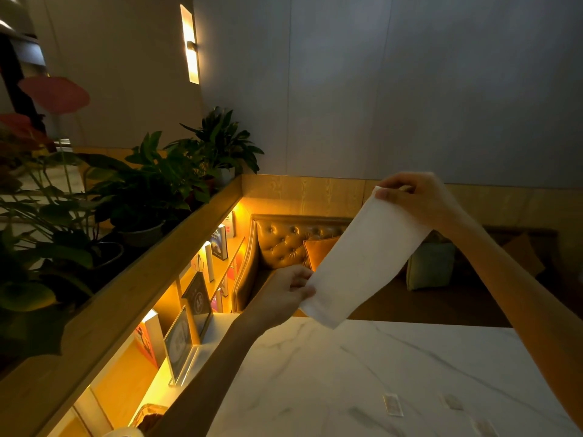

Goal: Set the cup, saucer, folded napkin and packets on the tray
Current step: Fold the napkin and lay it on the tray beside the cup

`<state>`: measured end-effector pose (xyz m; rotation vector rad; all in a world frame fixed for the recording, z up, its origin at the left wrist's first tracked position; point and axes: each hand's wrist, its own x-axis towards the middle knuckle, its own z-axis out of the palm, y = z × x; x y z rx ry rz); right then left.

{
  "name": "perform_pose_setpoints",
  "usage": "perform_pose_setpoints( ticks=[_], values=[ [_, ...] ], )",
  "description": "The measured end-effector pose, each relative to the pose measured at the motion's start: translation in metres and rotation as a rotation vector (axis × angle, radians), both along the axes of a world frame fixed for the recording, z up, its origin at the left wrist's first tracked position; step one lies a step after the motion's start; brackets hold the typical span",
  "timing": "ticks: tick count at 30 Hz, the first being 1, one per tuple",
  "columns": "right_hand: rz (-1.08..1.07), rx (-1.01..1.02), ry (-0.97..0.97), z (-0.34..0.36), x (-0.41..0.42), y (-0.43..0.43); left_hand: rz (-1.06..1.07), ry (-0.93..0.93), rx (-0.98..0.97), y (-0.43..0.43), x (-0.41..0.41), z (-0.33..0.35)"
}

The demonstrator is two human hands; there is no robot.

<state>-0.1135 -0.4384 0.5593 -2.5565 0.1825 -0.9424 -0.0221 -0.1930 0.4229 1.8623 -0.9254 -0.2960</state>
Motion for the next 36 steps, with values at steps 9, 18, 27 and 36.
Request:
perform_pose_setpoints(
  ticks=[9, 18, 27, 36],
  values=[
    [-0.005, 0.012, -0.063, -0.003, 0.004, 0.0, 0.046, -0.13, -0.002, 0.004, 0.006, -0.001],
    [0.005, 0.002, -0.055, -0.006, 0.004, -0.001, 0.075, -0.11, -0.001, 0.004, 0.008, -0.001],
    [0.035, 0.13, -0.171, -0.017, 0.002, 0.009, -0.049, 0.581, -0.508, 0.016, 0.023, -0.019],
    [0.06, 0.126, -0.51, -0.06, 0.006, 0.023, 0.524, 0.004, -0.694, -0.004, 0.012, 0.001]
  ],
)
